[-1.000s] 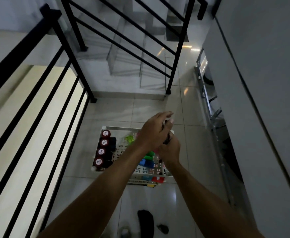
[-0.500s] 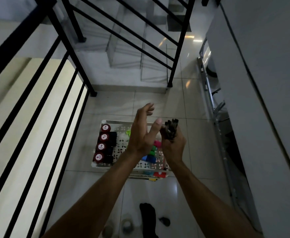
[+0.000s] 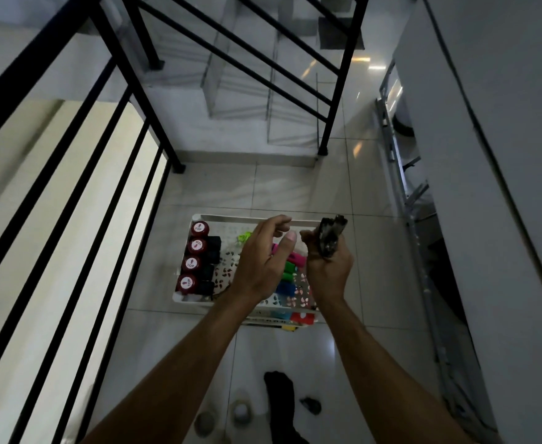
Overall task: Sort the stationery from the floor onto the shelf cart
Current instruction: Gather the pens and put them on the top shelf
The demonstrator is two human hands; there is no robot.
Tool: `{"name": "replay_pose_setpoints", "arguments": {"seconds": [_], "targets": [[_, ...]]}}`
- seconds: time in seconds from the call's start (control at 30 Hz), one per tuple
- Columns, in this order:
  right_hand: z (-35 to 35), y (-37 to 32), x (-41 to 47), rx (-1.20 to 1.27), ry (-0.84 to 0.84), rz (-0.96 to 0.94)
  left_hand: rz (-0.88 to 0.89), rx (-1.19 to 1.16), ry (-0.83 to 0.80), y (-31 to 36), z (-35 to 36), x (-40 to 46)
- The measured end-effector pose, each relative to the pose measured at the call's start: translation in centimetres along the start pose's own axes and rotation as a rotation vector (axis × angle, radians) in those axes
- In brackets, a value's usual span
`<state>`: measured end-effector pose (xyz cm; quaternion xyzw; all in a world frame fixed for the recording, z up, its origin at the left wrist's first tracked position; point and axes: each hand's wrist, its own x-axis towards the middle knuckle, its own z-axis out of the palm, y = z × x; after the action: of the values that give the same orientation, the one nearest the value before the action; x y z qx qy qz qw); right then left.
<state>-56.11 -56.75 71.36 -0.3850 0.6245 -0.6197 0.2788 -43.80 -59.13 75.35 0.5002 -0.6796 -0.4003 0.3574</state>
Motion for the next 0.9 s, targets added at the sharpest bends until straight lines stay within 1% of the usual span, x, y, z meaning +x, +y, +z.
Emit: {"name": "replay_pose_setpoints", "arguments": {"seconds": [0.07,0.13,0.37,0.5,0.57,0.67,0.77,0.9], "targets": [[0.2,-0.3,0.1,0.005,-0.014,-0.053,-0.009,0.009,0.017,-0.1,0.2,-0.3],[0.0,0.2,-0.3,0.007,-0.034,-0.05,-0.01,0.011,0.024,-0.3,0.2,-0.6],[-0.5,2.8,-1.6,-0.126,-0.005,0.073,-0.01,0.022,0.017,-0.8,0.0,-2.1],[-0.3,2.1,-0.9,-0.153,-0.049,0.144,-0.079,0.015,-0.02,-1.1,-0.5,-2.1],[-0.4,1.8,-0.5,-0.18,-0.091,0.181,-0.067,0.068,-0.029,-1.1,-0.6,-1.9],[-0.6,1.4,-0.1,-0.281,-0.146,0.265,-0.062,0.216,-0.069,-1.0,-1.0,-1.3],[-0.8,1.2,0.1,-0.401,-0.135,0.32,-0.058,0.303,-0.092,-0.9,-1.3,-0.8],[-0.5,0.5,0.8,-0.429,-0.115,0.38,-0.055,0.355,-0.116,-0.8,-1.6,-0.4]]}}
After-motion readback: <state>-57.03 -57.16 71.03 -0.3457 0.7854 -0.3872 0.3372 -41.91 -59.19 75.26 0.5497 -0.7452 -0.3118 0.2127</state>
